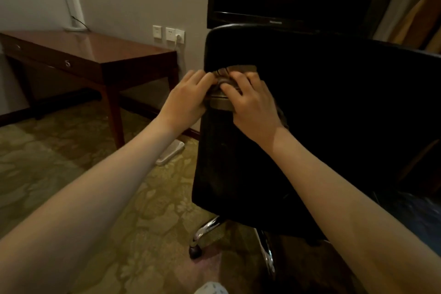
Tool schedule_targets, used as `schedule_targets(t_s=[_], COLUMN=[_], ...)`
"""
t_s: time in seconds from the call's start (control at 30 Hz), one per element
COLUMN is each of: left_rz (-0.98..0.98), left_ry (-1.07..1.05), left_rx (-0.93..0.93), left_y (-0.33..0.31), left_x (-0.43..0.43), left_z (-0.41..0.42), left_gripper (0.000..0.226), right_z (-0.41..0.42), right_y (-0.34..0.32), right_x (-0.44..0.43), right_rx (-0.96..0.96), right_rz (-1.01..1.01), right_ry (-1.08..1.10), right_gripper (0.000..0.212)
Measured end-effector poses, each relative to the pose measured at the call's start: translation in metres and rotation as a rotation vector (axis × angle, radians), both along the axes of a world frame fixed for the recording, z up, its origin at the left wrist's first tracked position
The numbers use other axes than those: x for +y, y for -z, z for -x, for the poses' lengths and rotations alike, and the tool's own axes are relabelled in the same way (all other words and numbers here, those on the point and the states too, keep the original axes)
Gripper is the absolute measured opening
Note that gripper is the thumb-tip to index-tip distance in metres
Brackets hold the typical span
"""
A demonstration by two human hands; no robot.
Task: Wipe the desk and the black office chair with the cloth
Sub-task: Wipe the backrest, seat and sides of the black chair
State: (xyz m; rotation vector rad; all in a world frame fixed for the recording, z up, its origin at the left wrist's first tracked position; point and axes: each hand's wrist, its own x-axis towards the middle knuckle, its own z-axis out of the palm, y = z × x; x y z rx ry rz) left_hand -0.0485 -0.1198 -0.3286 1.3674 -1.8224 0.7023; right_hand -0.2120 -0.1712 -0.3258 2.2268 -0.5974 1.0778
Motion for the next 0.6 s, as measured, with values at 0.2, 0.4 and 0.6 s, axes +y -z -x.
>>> schedule_targets(t_s=[0.2,0.4,0.6], left_rz=[-0.086,-0.189,-0.360], left_ry=[0.026,0.093,0.136], left_rx=[0.052,0.155,0.108], left_y=[0.043,0.114,0.172], left_x=[-0.022,-0.040,-0.051], left_z=[-0.007,0.005,0.020], left_gripper=[0.039,0.054,0.040], right_z=[-0.005,0.004,0.028], right_y=[0.040,0.105,0.163], right_x=[-0.026,-0.037,-0.039], right_rx=[0.145,0.187,0.256], right_rz=[0.104,0.020,-0.076], right_ry=[0.026,0.018,0.042], right_gripper=[0.039,0.037,0.039])
